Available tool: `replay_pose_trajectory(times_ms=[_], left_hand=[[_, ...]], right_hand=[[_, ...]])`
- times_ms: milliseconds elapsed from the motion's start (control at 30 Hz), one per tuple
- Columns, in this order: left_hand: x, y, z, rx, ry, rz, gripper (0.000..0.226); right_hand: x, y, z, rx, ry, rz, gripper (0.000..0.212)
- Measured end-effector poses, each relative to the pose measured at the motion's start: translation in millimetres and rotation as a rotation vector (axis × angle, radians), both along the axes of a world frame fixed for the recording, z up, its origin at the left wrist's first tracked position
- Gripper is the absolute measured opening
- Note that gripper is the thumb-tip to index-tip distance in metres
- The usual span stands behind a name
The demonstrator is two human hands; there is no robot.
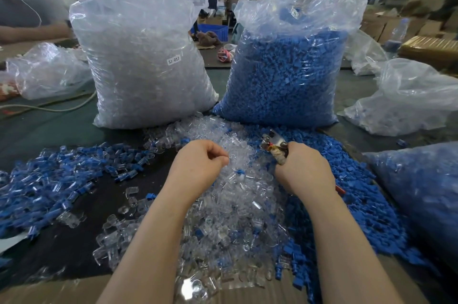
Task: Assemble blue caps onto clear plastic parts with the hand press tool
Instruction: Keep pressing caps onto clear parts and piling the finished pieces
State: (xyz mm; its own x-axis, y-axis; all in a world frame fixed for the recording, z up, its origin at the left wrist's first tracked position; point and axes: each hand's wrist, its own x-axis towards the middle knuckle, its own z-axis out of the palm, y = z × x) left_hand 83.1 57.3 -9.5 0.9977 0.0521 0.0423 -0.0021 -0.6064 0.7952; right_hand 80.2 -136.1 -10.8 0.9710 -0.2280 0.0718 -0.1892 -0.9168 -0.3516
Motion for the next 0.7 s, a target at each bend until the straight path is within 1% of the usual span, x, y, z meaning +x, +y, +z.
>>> replay_pose_trajectory(times_ms=[100,200,267,500,700], left_hand=[[-2.1,-0.1,1.5,0.138,-0.018,-0.006,0.017],[-2.7,-2.1,2.1,0.205,-0.035,-0.011,0.016],[-3.2,-3.5,1.6,0.229,-0.037,-0.009,0.012],[-4.3,-5.1,1.8,0.267,-0.044,-0.016,0.016],[-4.9,-7.4,1.6,0.29,-0.044,-0.001,0.011]], right_hand=[[-0.1,0.5,-0.1,0.008,0.027,-0.025,0.015],[0.8,-1.0,-0.3,0.02,0.057,-0.05,0.018],[1.2,-3.1,-0.8,0.032,0.062,-0.065,0.021],[2.1,-8.1,-2.3,0.057,0.114,-0.11,0.03],[4.5,-6.3,-1.2,0.055,0.227,-0.157,0.039]])
